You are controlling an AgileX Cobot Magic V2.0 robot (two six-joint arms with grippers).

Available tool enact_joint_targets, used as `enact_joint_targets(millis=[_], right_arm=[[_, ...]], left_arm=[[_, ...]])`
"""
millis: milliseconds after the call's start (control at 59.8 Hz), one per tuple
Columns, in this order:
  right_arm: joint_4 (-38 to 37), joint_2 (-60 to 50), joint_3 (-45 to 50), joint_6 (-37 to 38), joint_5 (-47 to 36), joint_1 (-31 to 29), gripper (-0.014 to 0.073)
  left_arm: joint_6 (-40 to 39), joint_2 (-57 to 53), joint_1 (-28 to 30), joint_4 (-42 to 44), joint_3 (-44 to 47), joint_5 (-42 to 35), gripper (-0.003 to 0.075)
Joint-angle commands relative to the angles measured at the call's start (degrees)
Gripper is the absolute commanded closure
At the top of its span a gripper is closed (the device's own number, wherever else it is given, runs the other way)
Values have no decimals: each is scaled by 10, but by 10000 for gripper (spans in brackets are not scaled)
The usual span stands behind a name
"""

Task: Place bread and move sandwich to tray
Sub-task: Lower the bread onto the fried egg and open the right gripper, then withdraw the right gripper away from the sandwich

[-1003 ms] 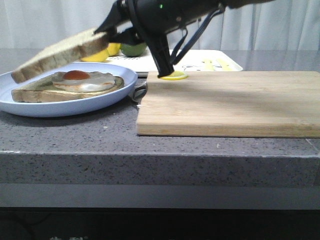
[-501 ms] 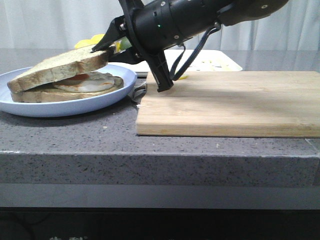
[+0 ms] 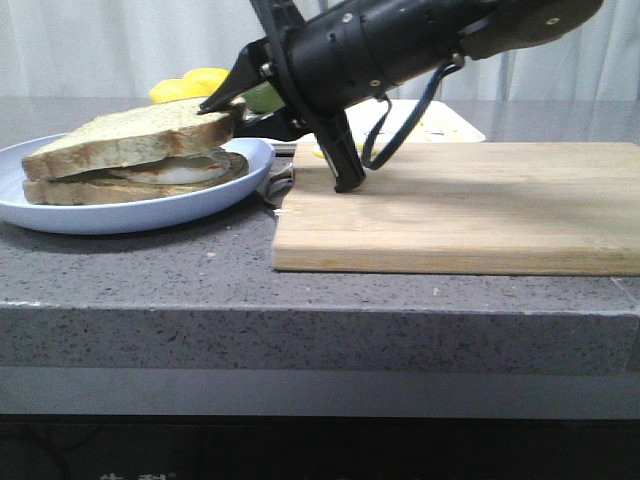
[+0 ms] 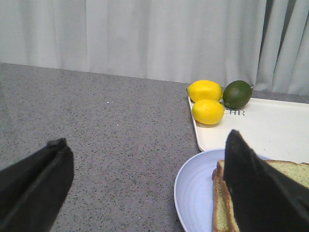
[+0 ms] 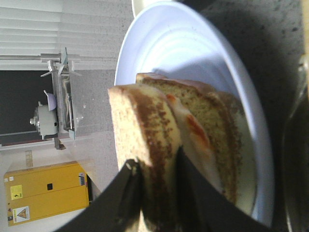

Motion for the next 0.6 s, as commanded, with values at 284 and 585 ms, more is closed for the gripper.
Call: enact_joint_targets(millis=[284, 585], right_arm=[[-20, -31, -5, -8, 97, -40, 23], [-129, -109, -5, -8, 171, -121, 137]], left_arm=[[-1, 4, 0, -5, -17, -45, 103], [-1, 4, 0, -5, -17, -45, 103]])
